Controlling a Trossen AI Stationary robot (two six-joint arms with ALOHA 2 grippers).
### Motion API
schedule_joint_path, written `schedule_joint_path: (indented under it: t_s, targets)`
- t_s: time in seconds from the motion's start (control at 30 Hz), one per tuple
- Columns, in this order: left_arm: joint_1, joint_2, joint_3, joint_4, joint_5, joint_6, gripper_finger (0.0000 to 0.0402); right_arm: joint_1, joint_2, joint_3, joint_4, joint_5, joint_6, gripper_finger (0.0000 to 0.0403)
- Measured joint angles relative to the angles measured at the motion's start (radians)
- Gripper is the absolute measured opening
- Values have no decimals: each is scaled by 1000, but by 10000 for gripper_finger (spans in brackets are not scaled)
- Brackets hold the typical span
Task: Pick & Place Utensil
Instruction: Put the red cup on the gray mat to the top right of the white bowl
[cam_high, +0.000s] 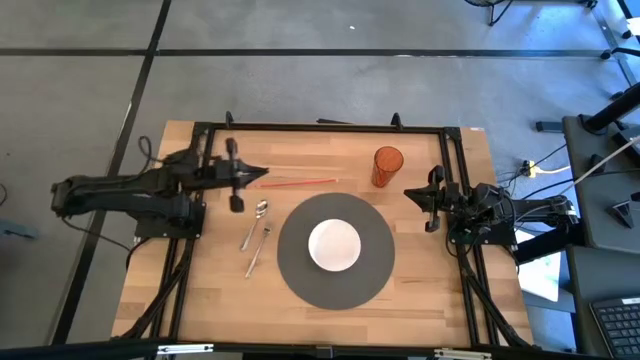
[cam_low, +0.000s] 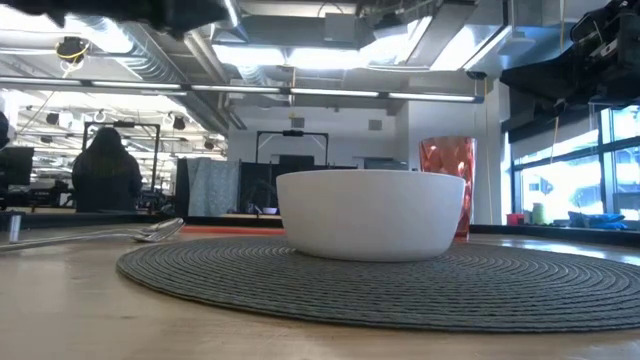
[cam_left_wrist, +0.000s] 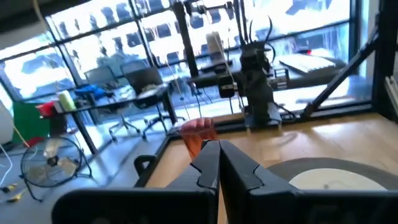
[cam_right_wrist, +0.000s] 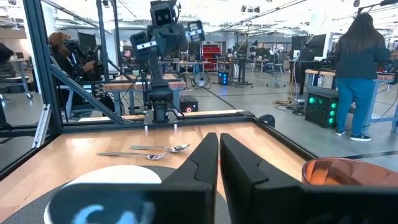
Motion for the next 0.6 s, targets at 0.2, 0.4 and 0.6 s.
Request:
schedule_joint_path:
  t_s: [0.2, 0.4, 0.6]
  targets:
    - [-1, -164, -139, 72, 81, -35, 1, 0, 0, 0, 0, -1, 0, 19]
    - [-1, -246, -248, 64, 118, -9, 2, 0, 0, 0, -21, -1, 45, 19]
    - [22, -389, -258, -87, 117, 32, 2, 0, 0, 0, -24, 0, 46, 19]
